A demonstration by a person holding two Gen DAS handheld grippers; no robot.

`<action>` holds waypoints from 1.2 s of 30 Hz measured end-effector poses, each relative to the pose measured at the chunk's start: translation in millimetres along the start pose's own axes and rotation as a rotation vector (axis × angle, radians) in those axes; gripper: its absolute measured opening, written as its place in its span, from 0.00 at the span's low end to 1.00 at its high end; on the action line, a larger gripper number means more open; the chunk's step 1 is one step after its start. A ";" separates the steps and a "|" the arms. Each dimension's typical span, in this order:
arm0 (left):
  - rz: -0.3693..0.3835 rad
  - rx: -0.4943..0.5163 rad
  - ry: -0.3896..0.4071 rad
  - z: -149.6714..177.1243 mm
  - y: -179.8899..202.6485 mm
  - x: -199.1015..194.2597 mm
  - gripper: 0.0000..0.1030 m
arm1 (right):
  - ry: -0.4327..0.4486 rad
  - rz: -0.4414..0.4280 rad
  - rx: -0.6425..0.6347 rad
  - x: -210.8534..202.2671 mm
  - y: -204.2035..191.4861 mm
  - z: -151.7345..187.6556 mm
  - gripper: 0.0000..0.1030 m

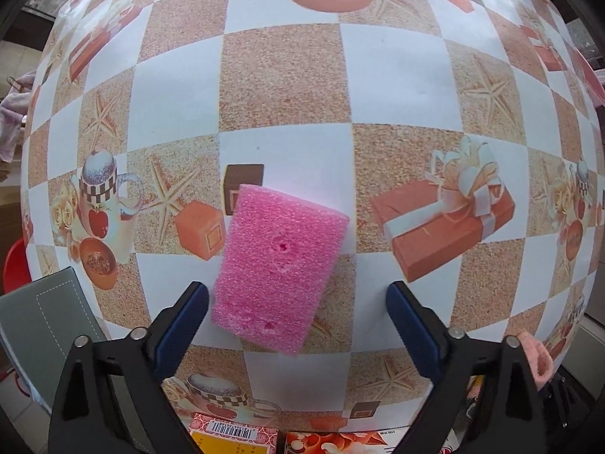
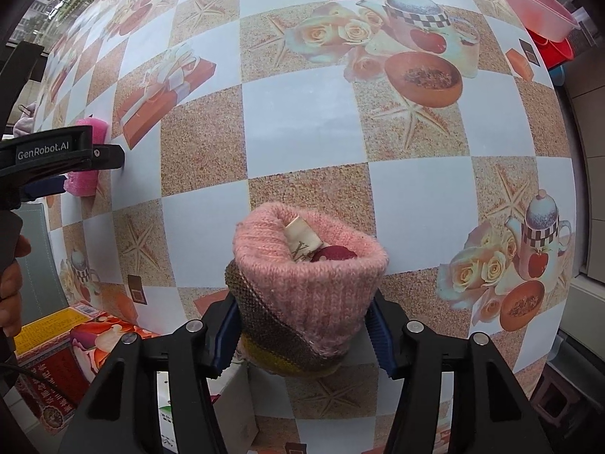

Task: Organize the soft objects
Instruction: 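Grasp the pink sponge with the left gripper while the right grasps the pink knit hat, then carry the pink sponge and pink knit hat in both grippers over the white box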

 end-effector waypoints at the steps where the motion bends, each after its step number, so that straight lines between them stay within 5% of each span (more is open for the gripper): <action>1: 0.024 0.006 0.007 0.0 4.9 -3.3 0.70 | 0.003 -0.001 0.003 -1.6 -2.0 1.5 0.50; 3: 0.043 0.033 0.013 0.4 14.1 -9.7 0.50 | 0.010 -0.005 0.010 -5.9 -3.7 2.2 0.48; 20: 0.167 0.244 0.181 19.4 75.6 -101.6 0.50 | 0.112 -0.019 0.108 -68.1 0.3 -6.7 0.44; 36: 0.363 0.465 0.281 121.5 99.3 -194.8 0.50 | 0.195 0.028 0.242 -130.8 25.8 49.7 0.44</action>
Point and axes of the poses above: each gripper's, at about its wrist camera, not at the fingertips, and x roughly the way its jaws point, y to its right, z to its underside, the point moved 10 cm from there along x, roughly the way its jaws point, and after that the axes turned 14 degrees about y, right-handed, at the moved point
